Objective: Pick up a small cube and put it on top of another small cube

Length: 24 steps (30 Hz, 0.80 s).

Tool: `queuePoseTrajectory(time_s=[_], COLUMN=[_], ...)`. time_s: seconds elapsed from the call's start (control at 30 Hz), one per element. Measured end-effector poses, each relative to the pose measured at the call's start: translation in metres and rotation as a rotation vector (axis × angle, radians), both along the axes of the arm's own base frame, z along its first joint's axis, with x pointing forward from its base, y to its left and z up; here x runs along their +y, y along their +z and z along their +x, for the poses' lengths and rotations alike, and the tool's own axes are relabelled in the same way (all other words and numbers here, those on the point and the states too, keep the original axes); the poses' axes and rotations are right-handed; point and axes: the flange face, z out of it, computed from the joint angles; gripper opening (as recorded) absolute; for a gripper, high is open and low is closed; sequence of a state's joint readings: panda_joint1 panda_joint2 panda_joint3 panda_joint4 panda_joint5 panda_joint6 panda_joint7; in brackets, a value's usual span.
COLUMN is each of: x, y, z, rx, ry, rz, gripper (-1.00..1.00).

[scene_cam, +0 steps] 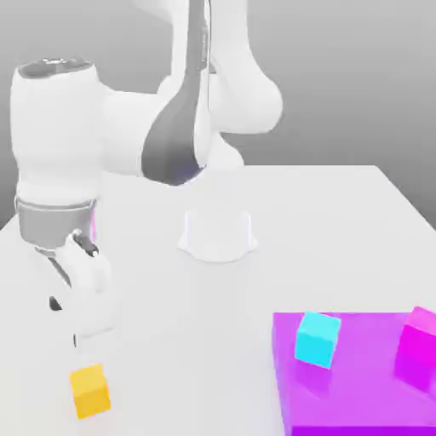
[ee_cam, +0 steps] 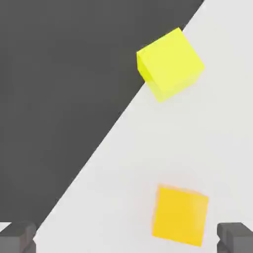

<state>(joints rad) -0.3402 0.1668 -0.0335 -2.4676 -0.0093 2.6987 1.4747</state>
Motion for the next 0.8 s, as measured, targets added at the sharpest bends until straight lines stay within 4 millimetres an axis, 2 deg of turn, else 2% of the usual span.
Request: queuePoseTrajectory(time_s=[0.07,0.2,0.23,0.4,0.43,0.5,0.63,0.67,0.8], x=[-0.006,-0.008,-0.008,-0.008,-0.008,-0.008,-0.005,0.012,0.114], y=[-0.034,-0.088,-0.1,-0.1,-0.106,-0.095,-0.049,-0.037,0.007], z=[-0.011,-0.015,-0.016,-0.015,-0.016,-0.015,-0.015,-0.009,0.007], rx=[0.039,0.054,0.054,0.053,0.053,0.053,0.053,0.05,0.042], ry=[-0.063,-0.088,-0.089,-0.089,-0.089,-0.09,-0.083,-0.036,0.231], rz=[0.026,0.035,0.035,0.034,0.034,0.035,0.035,0.04,0.052], gripper=[0.0,0.0,-1.0,-1.0,-1.0,-1.0,-1.0,-1.0,-1.0])
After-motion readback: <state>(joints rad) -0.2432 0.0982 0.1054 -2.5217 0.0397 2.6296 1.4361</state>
